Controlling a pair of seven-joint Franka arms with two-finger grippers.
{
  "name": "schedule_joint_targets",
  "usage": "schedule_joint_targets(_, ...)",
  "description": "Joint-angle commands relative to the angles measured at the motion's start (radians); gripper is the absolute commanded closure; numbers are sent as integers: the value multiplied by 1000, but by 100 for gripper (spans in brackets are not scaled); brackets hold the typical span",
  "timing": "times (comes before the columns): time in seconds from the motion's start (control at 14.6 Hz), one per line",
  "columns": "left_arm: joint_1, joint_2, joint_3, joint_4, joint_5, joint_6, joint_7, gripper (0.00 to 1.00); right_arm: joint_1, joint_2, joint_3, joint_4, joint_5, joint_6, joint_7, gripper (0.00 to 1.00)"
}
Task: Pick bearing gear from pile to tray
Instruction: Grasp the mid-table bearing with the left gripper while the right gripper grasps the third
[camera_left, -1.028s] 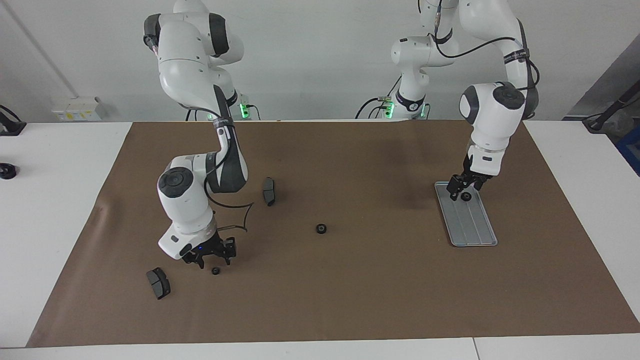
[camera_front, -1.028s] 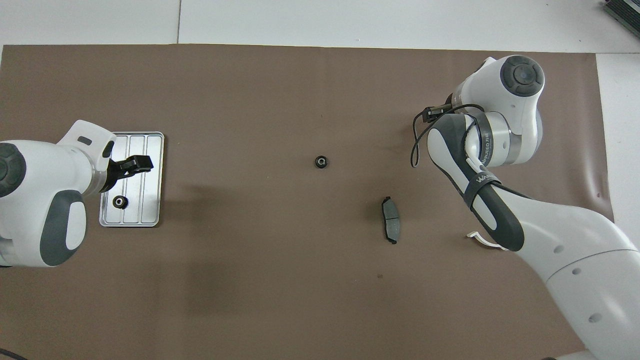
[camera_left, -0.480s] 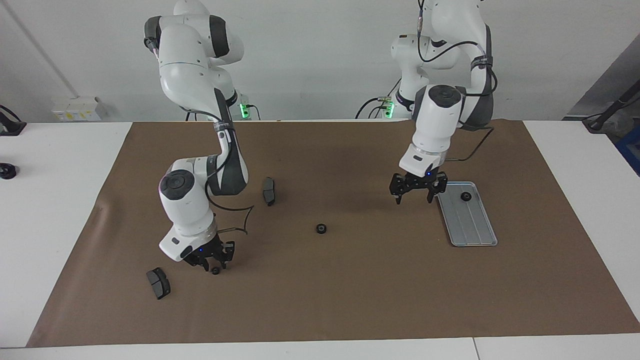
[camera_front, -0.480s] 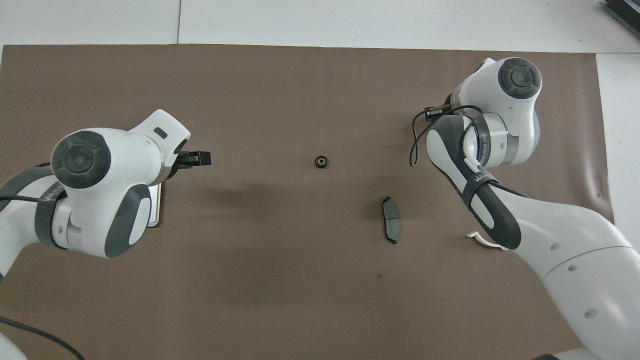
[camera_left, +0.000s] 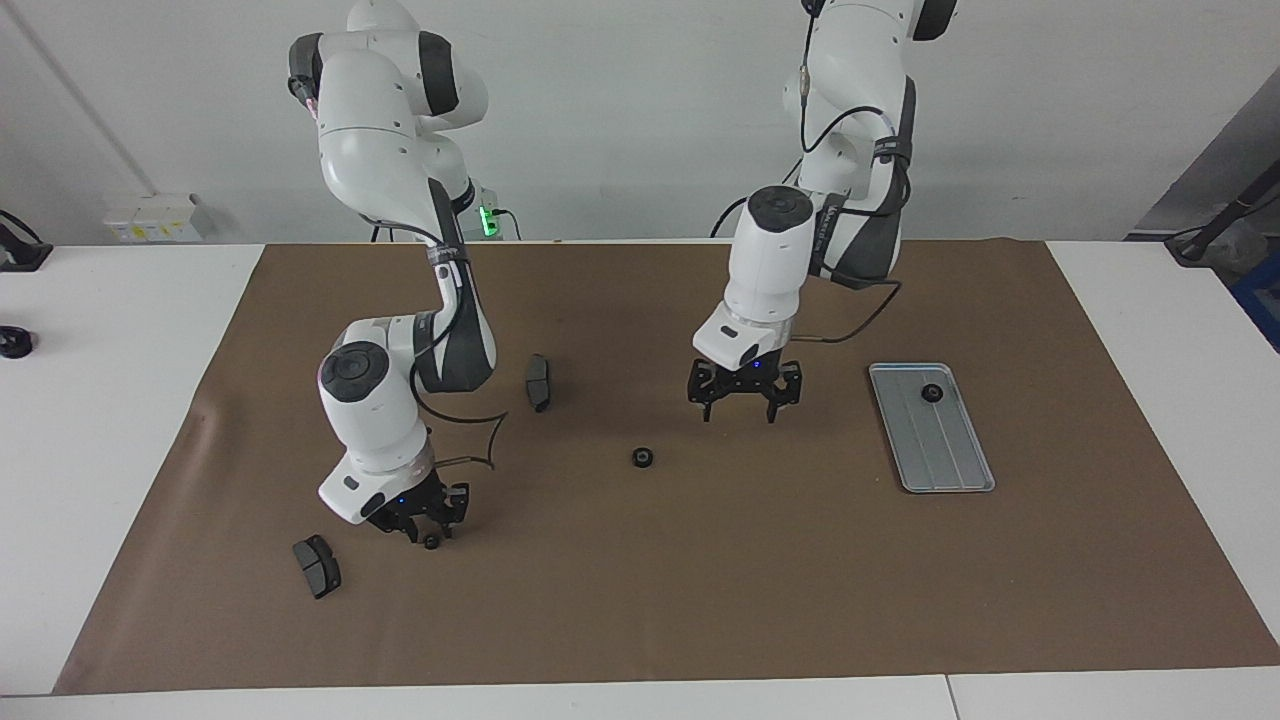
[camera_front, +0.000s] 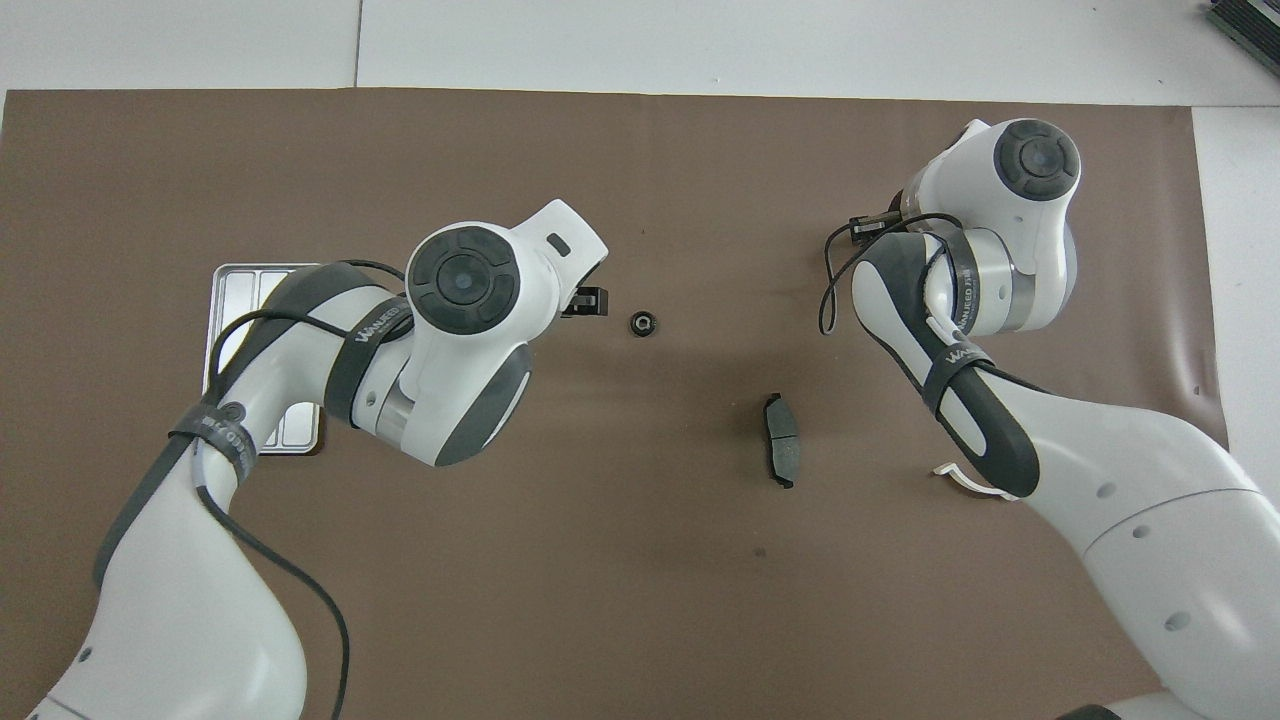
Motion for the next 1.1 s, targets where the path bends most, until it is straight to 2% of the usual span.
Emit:
schedule_joint_targets(0.0, -50, 113, 19, 150, 13, -73, -62, 11, -16, 4, 11, -13, -12, 38, -15, 56)
schedule_joint_targets(0.07, -70, 155, 21, 190, 12, -67, -89, 13, -17, 4, 11, -12, -12, 38, -15, 61)
schedule_joint_targets(0.27, -92, 166, 18, 200, 4, -58, -100, 13, -16, 4, 11, -10, -10, 39, -15, 77)
schedule_joint_targets(0.34, -95, 169, 16, 198, 3, -46, -100, 13, -16, 4, 11, -10, -7, 39, -15, 97)
schedule_joint_targets(0.41, -96, 175, 16, 192, 1, -21, -107, 13, -16, 3, 11, -10, -1, 38, -12, 100)
schedule_joint_targets(0.55, -127, 241, 21, 203, 4, -6, -168, 13, -16, 1, 11, 0, 4, 22, -9, 100)
schedule_joint_targets(0.82, -125, 244, 18, 190, 4, 72, -188, 14, -9, -39, 11, 11, 8, -14, 6, 100)
schedule_joint_targets(0.96, -121, 244, 16, 178, 3, 95, -188, 19, -6, -92, 13, 1, 19, -60, 99, 100)
schedule_joint_targets(1.03, -121, 244, 16, 172, 3, 95, -188, 20, 0, -121, 13, -4, 63, -90, 165, 100)
